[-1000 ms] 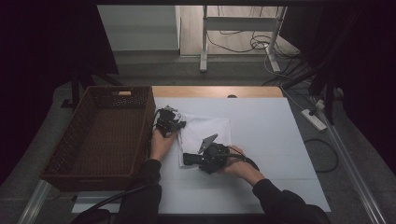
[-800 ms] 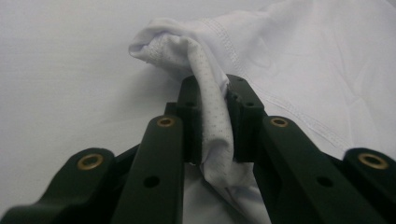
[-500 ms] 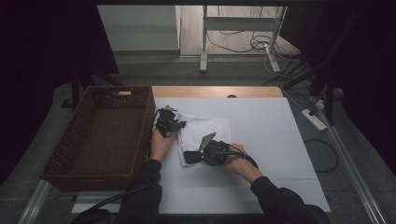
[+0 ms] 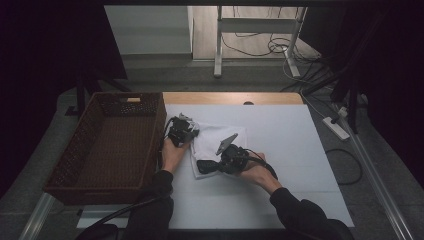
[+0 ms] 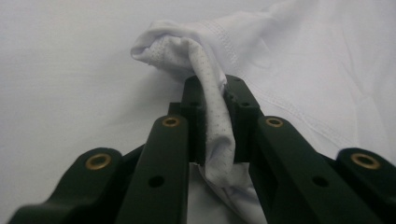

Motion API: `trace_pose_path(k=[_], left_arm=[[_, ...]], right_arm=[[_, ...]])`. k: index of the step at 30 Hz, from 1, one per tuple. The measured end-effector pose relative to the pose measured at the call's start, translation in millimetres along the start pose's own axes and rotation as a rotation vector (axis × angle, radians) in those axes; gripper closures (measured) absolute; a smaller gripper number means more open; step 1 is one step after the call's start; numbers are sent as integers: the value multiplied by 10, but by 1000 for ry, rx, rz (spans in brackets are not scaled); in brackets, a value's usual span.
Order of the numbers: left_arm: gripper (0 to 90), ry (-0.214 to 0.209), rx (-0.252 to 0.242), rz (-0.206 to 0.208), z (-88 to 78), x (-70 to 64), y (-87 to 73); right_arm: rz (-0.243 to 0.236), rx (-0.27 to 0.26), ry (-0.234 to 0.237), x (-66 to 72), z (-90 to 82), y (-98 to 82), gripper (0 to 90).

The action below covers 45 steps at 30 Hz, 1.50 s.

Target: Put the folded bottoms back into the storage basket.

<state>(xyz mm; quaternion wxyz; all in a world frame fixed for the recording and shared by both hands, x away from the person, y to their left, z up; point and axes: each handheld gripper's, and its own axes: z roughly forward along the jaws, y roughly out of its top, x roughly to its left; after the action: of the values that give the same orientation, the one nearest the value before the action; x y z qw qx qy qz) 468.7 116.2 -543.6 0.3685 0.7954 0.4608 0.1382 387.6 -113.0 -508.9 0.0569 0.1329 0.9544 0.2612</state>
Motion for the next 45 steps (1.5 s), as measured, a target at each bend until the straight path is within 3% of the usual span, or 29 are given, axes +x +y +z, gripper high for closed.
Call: trace_pose_path(k=[5,10,17,34,45], left_arm=[[809,14,0,-7,-45,-24,36],[810,30,-3,16,-140,-55,134],[810,35,-19,22,-207,-86,200],[810,31,-64,18,-429,-136,428],[811,41,-74,29,-656,-154,640]], right_arm=[[35,-24,46,-14,-31,13,771],[54,-57,90,5,-78,61,772],[43,-89,97,31,-146,102,773],[63,-172,109,31,-444,180,773],[92,-247,134,48,-624,281,773]])
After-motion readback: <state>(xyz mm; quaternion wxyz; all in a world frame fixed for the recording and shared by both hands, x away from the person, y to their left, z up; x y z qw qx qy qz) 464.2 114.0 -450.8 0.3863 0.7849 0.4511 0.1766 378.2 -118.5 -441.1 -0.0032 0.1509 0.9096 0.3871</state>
